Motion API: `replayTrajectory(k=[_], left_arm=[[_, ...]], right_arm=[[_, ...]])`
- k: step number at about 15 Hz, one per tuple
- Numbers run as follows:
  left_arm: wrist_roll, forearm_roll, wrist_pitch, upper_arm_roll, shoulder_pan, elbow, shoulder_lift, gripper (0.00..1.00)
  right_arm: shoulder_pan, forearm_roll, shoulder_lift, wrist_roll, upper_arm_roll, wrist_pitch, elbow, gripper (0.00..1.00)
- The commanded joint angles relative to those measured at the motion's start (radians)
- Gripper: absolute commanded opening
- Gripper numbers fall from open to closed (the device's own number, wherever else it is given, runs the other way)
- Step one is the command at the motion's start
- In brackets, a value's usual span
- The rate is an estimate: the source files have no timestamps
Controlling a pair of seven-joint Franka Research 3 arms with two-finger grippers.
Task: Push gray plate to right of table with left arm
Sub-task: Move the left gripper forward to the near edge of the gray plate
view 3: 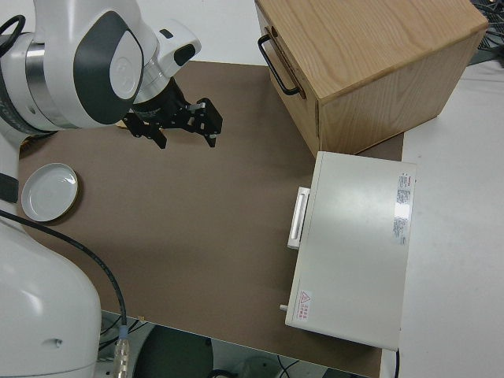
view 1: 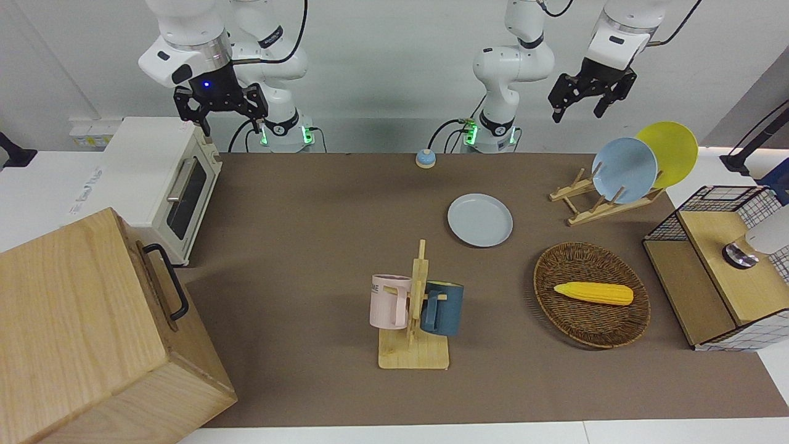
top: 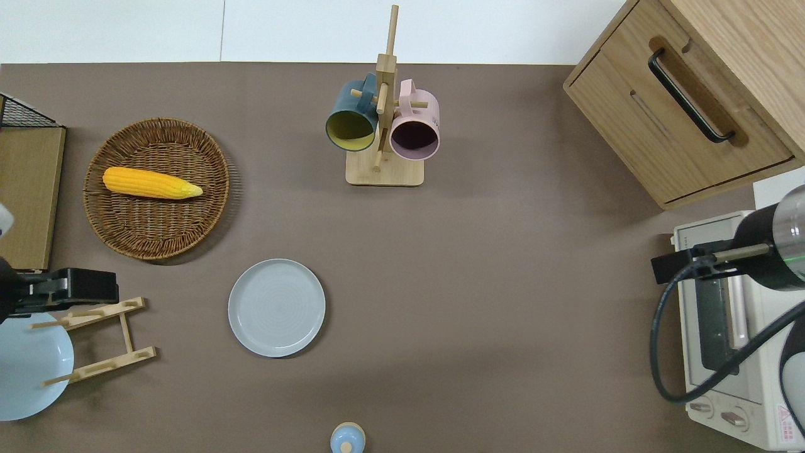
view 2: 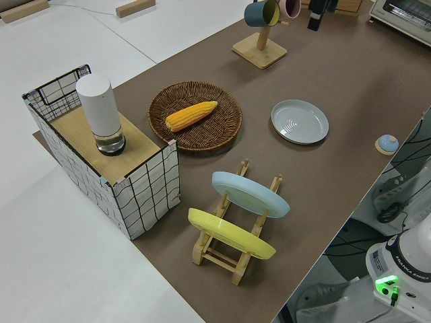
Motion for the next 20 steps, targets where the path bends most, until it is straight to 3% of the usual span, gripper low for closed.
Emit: replayTrajectory(k=[1, 7, 15, 20], left_arm=[[-0.002, -0.003, -0.009, -0.002, 0.005, 0.01, -0.005, 1.0], [-0.002, -0.004, -0.018, 0.032, 0.005, -0.001, -0.018, 0.99], [0.05, -0.042, 0.142, 0.044, 0.002, -0.266, -0.097, 0.99], [0.05, -0.042, 0.258, 0.032, -0.005, -0.412, -0.091, 0.99]], right_arm=[[-0.008, -0.001, -0.01, -0.008, 0.005, -0.012, -0.004, 0.996], [-0.008, -0.001, -0.01, -0.008, 0.005, -0.012, -0.004, 0.996], [-0.008, -0.001, -0.01, -0.008, 0.005, -0.012, -0.004, 0.996], [-0.008, -0.001, -0.01, -0.008, 0.005, -0.012, -0.004, 0.996]])
